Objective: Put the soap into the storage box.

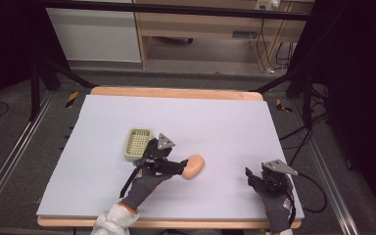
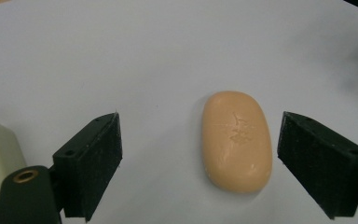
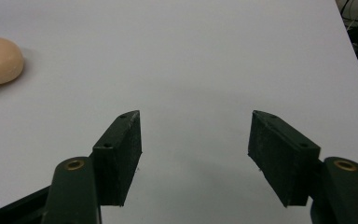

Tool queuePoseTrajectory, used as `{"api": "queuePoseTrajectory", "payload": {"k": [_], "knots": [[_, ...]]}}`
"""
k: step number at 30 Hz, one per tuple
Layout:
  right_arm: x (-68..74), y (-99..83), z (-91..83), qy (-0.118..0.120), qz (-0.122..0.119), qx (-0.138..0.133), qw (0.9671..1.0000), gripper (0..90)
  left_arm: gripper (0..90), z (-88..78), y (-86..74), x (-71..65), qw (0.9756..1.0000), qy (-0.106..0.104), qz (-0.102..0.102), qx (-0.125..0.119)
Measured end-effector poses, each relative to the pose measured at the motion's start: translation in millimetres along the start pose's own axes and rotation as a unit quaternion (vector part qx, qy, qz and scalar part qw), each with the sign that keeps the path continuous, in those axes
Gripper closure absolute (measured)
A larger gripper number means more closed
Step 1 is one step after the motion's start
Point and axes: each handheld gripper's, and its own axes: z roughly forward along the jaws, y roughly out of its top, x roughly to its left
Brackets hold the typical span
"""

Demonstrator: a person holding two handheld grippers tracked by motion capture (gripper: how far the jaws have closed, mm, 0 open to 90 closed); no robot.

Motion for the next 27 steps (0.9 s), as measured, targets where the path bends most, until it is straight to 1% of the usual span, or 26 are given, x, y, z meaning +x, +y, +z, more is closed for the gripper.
{"api": "queuePoseTrajectory", "payload": {"k": [2, 4, 11, 15, 16, 22, 24, 25, 27], "knots": [[-0.1, 0.0, 0.1, 0.000, 0.000, 0.000, 1.0000, 34.6, 13.0, 2.4, 0.8, -1.6, 1.0000, -0.001, 0.006, 0.005], [-0.2, -0.1, 0.2, 0.000, -0.001, 0.001, 1.0000, 34.6, 13.0, 5.2, 1.1, -3.8, 1.0000, -0.002, 0.005, 0.005], [0.0, -0.1, 0.5, 0.000, 0.000, 0.002, 1.0000, 34.7, 13.0, 14.2, 2.1, -9.7, 0.9998, -0.007, 0.013, 0.016], [-0.1, -0.1, 0.6, 0.001, 0.000, 0.003, 1.0000, 34.7, 13.0, 18.9, 2.2, -13.1, 0.9995, -0.007, 0.020, 0.023], [-0.1, -0.1, 0.6, 0.001, 0.001, 0.003, 1.0000, 34.7, 13.0, 20.2, 2.1, -14.1, 0.9995, -0.007, 0.019, 0.024], [0.4, -0.2, 1.0, 0.002, 0.001, 0.004, 1.0000, 34.7, 13.0, 29.1, 2.0, -18.5, 0.9986, -0.009, 0.031, 0.041], [0.4, -0.3, 1.0, 0.002, 0.001, 0.004, 1.0000, 34.8, 13.0, 30.7, 1.9, -19.3, 0.9986, -0.011, 0.029, 0.043], [0.1, -0.5, 1.1, 0.003, 0.002, 0.005, 1.0000, 34.8, 13.0, 33.7, 2.4, -20.0, 0.9982, -0.008, 0.036, 0.048], [0.1, -0.6, 1.2, 0.003, 0.003, 0.005, 1.0000, 34.9, 13.0, 36.6, 2.4, -22.0, 0.9980, -0.008, 0.035, 0.053]]}}
